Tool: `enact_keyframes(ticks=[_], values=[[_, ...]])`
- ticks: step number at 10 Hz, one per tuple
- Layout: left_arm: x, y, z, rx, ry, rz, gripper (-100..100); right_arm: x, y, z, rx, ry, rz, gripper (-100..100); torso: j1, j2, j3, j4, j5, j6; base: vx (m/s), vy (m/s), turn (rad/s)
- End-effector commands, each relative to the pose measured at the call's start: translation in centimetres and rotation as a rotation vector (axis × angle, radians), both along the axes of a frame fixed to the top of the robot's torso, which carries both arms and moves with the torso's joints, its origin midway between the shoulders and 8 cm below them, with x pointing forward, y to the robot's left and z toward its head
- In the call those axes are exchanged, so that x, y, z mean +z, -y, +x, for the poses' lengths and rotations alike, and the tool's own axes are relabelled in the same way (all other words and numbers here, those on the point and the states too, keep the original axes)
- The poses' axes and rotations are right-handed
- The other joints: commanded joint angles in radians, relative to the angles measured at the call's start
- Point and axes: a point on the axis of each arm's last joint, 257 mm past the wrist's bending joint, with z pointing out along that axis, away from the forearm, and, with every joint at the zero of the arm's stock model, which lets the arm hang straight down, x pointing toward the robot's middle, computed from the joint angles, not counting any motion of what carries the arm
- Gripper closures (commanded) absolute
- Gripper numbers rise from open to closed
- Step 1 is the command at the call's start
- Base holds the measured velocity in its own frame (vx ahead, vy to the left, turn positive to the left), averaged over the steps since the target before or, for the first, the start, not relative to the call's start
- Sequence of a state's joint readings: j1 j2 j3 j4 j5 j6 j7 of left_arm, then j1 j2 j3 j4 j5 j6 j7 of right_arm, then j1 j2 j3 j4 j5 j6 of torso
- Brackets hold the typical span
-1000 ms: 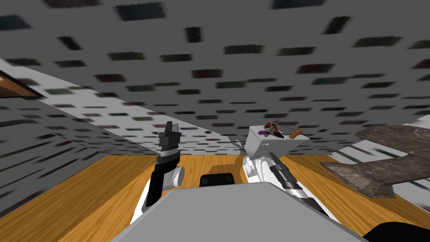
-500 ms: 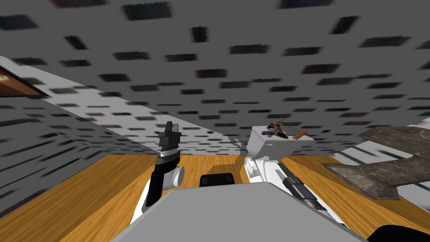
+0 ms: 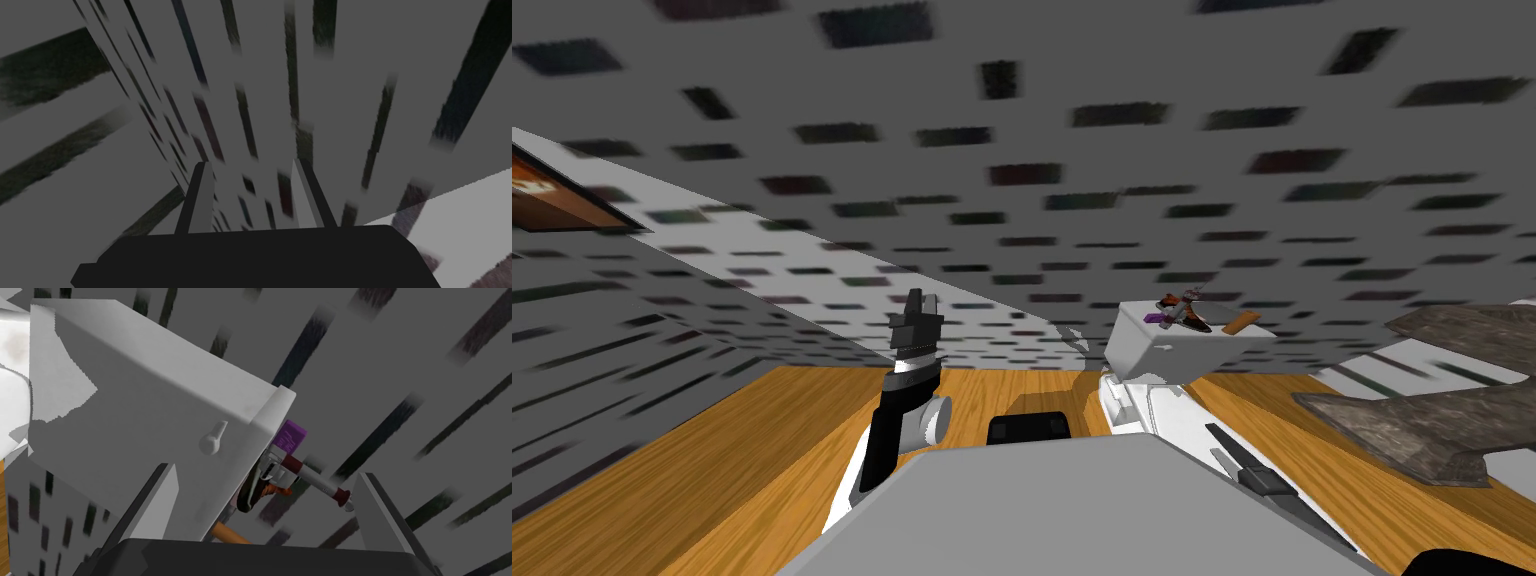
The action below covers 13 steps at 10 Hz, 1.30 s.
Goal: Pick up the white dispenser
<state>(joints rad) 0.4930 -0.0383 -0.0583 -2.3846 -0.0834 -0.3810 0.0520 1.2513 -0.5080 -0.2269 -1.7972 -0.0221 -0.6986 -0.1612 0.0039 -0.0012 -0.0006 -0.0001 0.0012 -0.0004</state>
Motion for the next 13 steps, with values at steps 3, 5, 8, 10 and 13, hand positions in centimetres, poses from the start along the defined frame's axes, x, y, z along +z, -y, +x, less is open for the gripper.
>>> enact_keyframes(ticks=[3,5,8,10,13], values=[[0.0,0.0,0.0,0.000,0.000,0.000,0,-0.7,2.2,-4.2,-0.012,-0.124,-0.037,-100,-0.001,0.001,0.000,0.000,0.000,0.000,0.008,0.043,0.019],[0.0,0.0,0.0,0.000,0.000,0.000,0,-0.9,4.0,-7.2,-0.011,-0.210,-0.072,-100,0.000,-0.001,0.000,0.000,0.000,0.000,0.029,0.056,0.030],[0.0,0.0,0.0,0.000,0.000,0.000,0,-0.8,5.9,-10.4,-0.009,-0.303,-0.106,-100,-0.003,0.000,0.000,0.000,-0.001,0.000,0.014,0.026,0.026],[0.0,0.0,0.0,0.000,0.000,0.000,0,-0.3,7.7,-13.1,-0.001,-0.387,-0.142,-100,-0.002,-0.001,0.000,0.000,-0.001,-0.001,0.028,0.041,0.041],[0.0,0.0,0.0,0.000,0.000,0.000,0,1.3,11.3,-16.5,0.031,-0.520,-0.217,-100,-0.002,-0.002,-0.001,0.000,-0.001,0.000,0.038,0.032,0.050]])
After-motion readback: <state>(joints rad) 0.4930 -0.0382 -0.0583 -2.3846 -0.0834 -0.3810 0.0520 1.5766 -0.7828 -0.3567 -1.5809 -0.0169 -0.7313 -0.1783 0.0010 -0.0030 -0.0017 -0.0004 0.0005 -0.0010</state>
